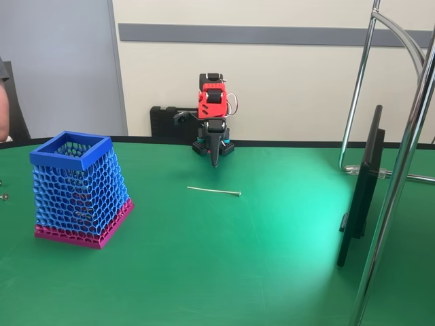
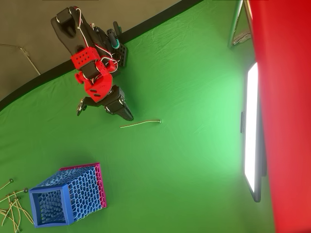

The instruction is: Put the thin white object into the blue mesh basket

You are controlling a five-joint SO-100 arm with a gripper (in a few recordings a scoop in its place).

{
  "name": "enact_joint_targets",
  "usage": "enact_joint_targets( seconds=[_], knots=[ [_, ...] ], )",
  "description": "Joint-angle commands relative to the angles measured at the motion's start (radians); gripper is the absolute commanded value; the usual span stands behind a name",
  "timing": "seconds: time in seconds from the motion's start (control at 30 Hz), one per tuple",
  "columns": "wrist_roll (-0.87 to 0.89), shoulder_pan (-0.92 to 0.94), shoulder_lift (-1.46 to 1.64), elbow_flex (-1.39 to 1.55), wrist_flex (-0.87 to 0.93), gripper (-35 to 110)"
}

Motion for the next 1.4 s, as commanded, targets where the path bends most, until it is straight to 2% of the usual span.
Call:
enact_joint_targets(
  seconds=[0.0, 0.57, 0.93, 1.37],
  knots=[
    [0.037, -0.009, -0.087, -0.089, -0.017, 1],
    [0.288, -0.072, -0.661, -0.534, 0.11, 1],
    [0.465, -0.158, -0.951, -0.756, 0.206, 9],
    [0.561, -0.144, -1.224, -0.96, 0.29, 9]
  ],
)
